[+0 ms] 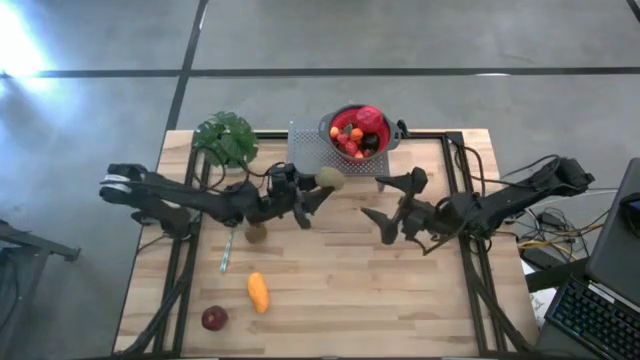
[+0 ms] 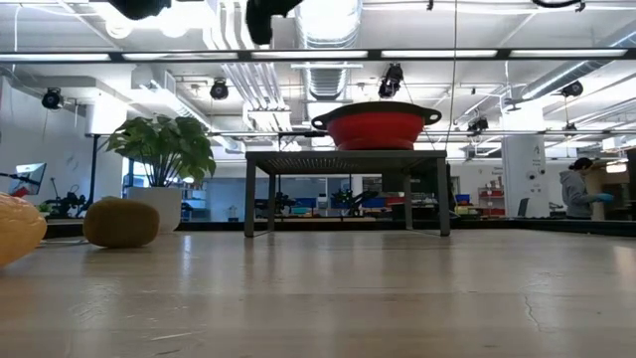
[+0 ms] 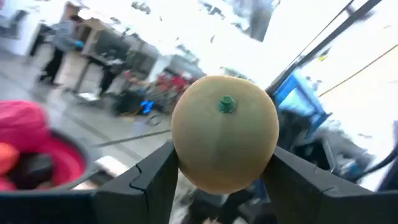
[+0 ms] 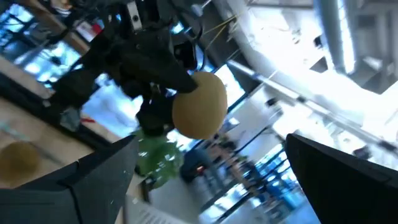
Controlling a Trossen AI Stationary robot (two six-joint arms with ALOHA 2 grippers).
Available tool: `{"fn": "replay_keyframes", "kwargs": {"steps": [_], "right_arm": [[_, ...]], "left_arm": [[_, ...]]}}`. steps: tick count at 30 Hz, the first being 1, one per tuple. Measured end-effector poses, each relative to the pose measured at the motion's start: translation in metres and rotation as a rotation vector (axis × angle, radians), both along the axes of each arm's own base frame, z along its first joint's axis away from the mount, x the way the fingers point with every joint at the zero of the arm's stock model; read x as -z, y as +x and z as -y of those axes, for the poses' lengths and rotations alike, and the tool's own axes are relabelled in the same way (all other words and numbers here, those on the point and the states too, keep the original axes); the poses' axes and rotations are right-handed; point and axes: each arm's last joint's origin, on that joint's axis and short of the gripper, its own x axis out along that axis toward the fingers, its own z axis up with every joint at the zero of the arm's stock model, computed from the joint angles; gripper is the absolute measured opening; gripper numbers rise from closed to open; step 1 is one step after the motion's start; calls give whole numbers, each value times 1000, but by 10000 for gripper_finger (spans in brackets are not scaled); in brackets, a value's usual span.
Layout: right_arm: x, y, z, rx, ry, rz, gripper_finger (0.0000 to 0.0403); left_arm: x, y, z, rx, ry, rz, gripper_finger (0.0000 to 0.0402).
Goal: Pick & Place Fruit
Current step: Put the kiwi into the strainer bowl on the shelf
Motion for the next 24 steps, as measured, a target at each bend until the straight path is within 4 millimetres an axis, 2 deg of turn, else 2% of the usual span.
{"fn": "replay_keyframes", "kwargs": {"steps": [4, 12, 19, 24], "right_arm": [[4, 10, -3, 30, -88, 3, 400], [-2, 32, -9, 101, -161, -28, 400], [-10, 36, -10, 136, -177, -15, 400], [-15, 33, -9, 138, -168, 6, 400]], "left_arm": [[2, 10, -5, 49, -23, 103, 213], [-5, 40, -3, 174, -7, 136, 213], [-5, 56, -1, 220, -7, 112, 213], [-7, 60, -1, 218, -9, 124, 213]]}}
